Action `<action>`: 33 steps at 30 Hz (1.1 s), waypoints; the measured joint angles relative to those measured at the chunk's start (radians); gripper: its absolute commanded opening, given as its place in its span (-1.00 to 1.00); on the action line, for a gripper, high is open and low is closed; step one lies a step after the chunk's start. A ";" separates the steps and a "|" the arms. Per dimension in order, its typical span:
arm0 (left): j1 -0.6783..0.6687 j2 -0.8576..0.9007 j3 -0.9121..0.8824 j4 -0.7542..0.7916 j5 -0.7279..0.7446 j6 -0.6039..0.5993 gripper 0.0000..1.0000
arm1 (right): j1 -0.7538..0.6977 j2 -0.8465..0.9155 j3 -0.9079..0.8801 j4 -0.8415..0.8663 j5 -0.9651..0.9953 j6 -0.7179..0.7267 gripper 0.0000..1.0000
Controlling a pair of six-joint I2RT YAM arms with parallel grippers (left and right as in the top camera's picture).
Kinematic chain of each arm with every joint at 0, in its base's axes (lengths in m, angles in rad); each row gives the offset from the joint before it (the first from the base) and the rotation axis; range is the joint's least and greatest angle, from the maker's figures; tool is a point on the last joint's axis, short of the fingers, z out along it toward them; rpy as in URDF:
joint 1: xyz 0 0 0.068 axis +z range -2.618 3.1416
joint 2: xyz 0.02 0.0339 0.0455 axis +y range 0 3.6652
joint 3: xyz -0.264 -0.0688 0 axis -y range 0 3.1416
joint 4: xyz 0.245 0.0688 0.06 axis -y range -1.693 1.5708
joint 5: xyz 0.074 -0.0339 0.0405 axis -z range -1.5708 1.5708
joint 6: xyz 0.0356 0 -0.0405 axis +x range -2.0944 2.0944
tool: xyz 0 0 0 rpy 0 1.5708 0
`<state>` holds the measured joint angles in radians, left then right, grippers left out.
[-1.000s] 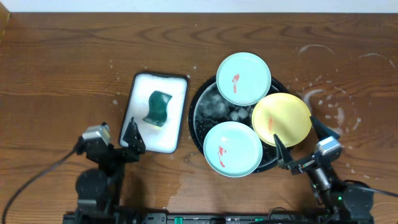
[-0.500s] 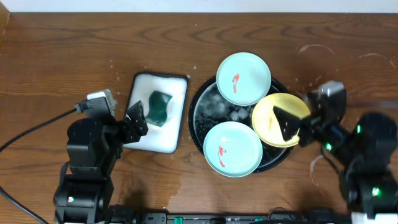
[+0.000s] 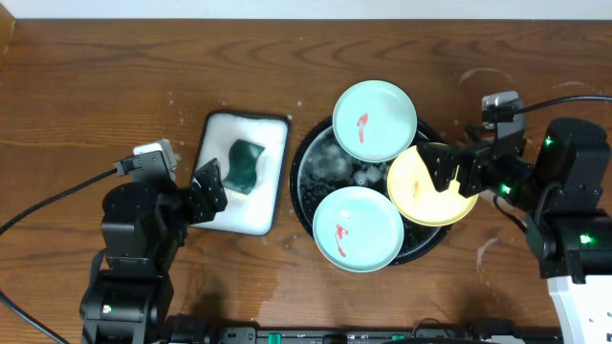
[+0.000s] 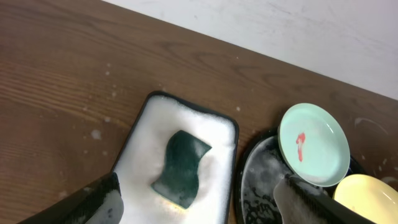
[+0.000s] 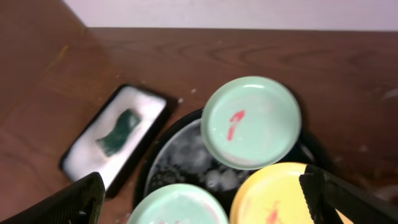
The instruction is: Clean dirty plates on tray and stack at the side
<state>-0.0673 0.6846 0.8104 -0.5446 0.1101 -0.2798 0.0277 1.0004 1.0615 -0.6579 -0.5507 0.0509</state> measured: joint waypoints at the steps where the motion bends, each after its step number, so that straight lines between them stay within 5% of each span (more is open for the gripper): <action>1: 0.000 0.000 0.000 0.000 0.000 0.000 0.65 | 0.000 0.000 0.000 -0.005 -0.016 0.008 0.99; 18: 0.000 0.022 0.000 -0.097 0.023 0.000 0.65 | 0.007 0.025 0.002 -0.043 -0.089 0.034 0.98; 33: 0.000 0.181 0.156 -0.217 0.027 0.000 0.65 | 0.204 0.106 0.006 -0.134 0.081 0.010 0.99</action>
<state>-0.0673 0.8658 0.9661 -0.7620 0.1371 -0.2794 0.2317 1.1061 1.0676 -0.7921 -0.4698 0.0612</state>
